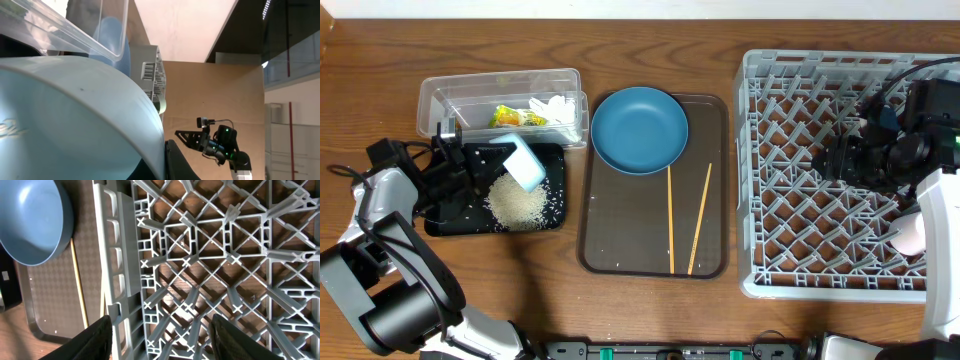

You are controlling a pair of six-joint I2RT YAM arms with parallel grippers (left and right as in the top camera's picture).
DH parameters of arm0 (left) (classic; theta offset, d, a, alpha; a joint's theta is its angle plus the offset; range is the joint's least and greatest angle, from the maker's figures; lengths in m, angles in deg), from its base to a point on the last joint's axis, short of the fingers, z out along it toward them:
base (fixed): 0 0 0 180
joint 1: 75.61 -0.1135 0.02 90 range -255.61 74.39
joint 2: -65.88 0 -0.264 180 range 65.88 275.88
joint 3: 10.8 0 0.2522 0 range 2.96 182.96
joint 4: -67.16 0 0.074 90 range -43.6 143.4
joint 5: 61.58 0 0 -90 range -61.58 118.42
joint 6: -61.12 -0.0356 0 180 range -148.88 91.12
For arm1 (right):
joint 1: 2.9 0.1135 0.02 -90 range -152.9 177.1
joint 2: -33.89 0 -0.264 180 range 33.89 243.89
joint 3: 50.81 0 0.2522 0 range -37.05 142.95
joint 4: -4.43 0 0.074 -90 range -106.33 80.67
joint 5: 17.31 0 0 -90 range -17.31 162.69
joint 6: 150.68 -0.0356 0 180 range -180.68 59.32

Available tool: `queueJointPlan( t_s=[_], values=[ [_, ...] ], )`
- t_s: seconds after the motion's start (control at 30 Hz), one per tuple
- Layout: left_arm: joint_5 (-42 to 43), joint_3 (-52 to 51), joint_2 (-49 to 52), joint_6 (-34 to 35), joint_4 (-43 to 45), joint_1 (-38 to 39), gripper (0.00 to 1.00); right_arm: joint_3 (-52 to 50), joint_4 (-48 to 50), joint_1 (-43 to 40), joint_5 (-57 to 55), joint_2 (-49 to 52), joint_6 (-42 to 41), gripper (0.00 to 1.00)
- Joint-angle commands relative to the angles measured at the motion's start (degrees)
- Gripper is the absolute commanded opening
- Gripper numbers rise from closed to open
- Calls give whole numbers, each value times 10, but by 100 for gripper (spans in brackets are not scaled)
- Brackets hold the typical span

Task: Sort waste into correct bins and load items into the dishwasher rack
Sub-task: 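Tip the white bowl with the left gripper to pour rice onto the black tray, then carry the empty white bowl with the left gripper onto the brown tray and release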

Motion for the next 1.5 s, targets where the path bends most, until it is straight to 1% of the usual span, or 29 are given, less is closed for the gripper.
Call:
queueJointPlan(
  t_s=[0.0,0.03,0.07,0.1,0.13,0.17,0.2,0.27,0.3,0.37,0.43,0.5,0.53,0.57,0.6,0.63,0.83,0.9,1.03,1.13,1.2,1.27,1.37,1.47],
  values=[
    [-76,5,4,54,1,-4,6,-4,-1,7,0,2,-5,61],
    [-86,5,4,72,-2,-4,6,-4,-1,7,0,2,-5,61],
    [-48,5,4,55,-2,-4,6,-4,-1,7,0,2,-5,61],
    [17,5,4,10,0,-2,6,-4,-1,7,0,2,-5,61],
    [30,6,4,-11,-9,-2,6,-4,-2,7,0,2,-5,61],
    [22,6,3,-10,-3,-2,6,-4,-2,7,0,2,-5,61],
    [-8,6,3,0,-1,-3,6,-4,-2,7,0,2,-5,61],
    [-78,5,3,55,0,-5,6,-4,-2,6,0,2,-5,61],
    [-72,5,3,59,0,-5,6,-4,-2,6,0,2,-5,61],
    [37,4,3,-13,0,-4,6,-4,-2,7,0,2,-5,61],
    [26,5,1,-15,2,-4,6,-4,-2,7,0,2,-5,61],
    [-16,5,1,7,2,-4,6,-4,-2,7,0,2,-5,61],
    [-19,5,1,13,2,-4,6,-4,-2,7,0,2,-5,61],
    [-4,5,1,12,2,-4,6,-4,-2,7,0,2,-5,61],
    [25,5,1,-3,3,-2,6,-4,-3,7,0,2,-5,61],
    [36,5,0,-16,-1,0,6,-4,-3,6,0,2,-5,61],
    [31,5,-9,-19,-19,2,6,-4,-3,6,0,2,-5,61],
    [-6,5,-20,-19,-35,9,6,-4,-3,7,0,2,-5,61],
    [-128,5,-67,-19,-66,35,6,-4,-3,7,0,2,-5,61],
    [-173,5,-115,-19,-69,76,6,-4,-3,7,0,2,-5,61],
    [-209,5,-148,-19,-73,115,6,-4,-2,7,0,2,-5,61],
    [-263,5,-179,-17,-82,162,6,-4,-2,7,0,2,-5,61],
    [-355,5,-207,12,-88,247,6,-4,-2,7,0,2,-5,61],
    [-432,5,-208,43,-88,334,6,-4,-3,7,0,2,-5,61]
  ],
)
